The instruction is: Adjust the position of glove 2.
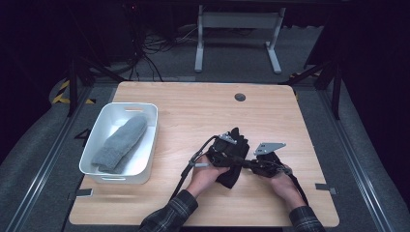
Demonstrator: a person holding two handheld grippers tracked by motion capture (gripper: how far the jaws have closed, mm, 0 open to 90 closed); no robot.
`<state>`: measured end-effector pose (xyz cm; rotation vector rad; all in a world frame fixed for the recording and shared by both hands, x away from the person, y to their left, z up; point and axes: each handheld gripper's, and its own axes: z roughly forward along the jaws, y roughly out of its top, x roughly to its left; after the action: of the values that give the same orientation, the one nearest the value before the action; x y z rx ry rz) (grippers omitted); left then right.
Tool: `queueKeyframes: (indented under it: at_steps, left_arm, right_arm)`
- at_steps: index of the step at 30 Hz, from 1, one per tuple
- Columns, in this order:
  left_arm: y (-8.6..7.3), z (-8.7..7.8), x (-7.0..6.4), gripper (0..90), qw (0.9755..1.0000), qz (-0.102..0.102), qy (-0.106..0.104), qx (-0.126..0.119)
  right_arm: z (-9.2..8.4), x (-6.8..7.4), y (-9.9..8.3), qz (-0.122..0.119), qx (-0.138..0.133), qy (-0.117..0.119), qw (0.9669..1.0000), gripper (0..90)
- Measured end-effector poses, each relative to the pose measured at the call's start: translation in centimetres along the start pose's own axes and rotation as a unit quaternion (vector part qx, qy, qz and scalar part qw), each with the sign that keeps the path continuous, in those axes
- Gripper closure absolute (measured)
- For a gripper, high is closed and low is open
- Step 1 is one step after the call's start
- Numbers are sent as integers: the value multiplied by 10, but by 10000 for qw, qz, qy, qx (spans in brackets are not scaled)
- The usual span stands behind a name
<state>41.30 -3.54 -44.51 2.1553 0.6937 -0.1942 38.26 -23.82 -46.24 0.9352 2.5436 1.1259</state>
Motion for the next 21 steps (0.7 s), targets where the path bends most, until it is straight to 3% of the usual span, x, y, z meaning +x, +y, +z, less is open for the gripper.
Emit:
queueKeyframes:
  at_steps: [2, 4, 7, 8, 9, 10, 12, 14, 16, 21]
  left_arm:
    - [-3, 5, 1, 851, 10000, 2, -64, 70]
    - [-2, 4, -1, 747, 9999, 69, -46, 124]
    - [1, -2, -7, 628, 9995, 268, 129, 113]
    - [1, -2, -7, 609, 9995, 268, 129, 113]
    - [2, -8, -10, 605, 9991, 360, 206, 122]
    - [2, -11, -10, 617, 9989, 379, 226, 138]
    - [1, -14, -11, 738, 9990, 390, 103, 177]
    - [0, -15, -12, 848, 9991, 386, 73, 180]
    - [-2, -13, -14, 895, 9987, 413, -16, 303]
    - [-7, -2, -18, 898, 9974, 474, -71, 535]
  right_arm:
    - [-3, -2, -1, 28, -37, -80, 10000, 900]
    - [-10, -7, -2, 112, -134, -243, 9996, 898]
    - [-19, -13, -5, 187, -271, -526, 9981, 734]
    - [-19, -13, -5, 187, -271, -526, 9981, 734]
    - [-24, -19, -9, 236, -306, -816, 9959, 596]
    - [-26, -21, -11, 262, -308, -883, 9953, 566]
    - [-32, -28, -16, 346, -312, -1112, 9927, 494]
    - [-34, -31, -18, 393, -318, -1151, 9921, 477]
    - [-40, -38, -24, 513, -319, -1258, 9902, 452]
    - [-47, -50, -33, 732, -360, -1448, 9861, 384]
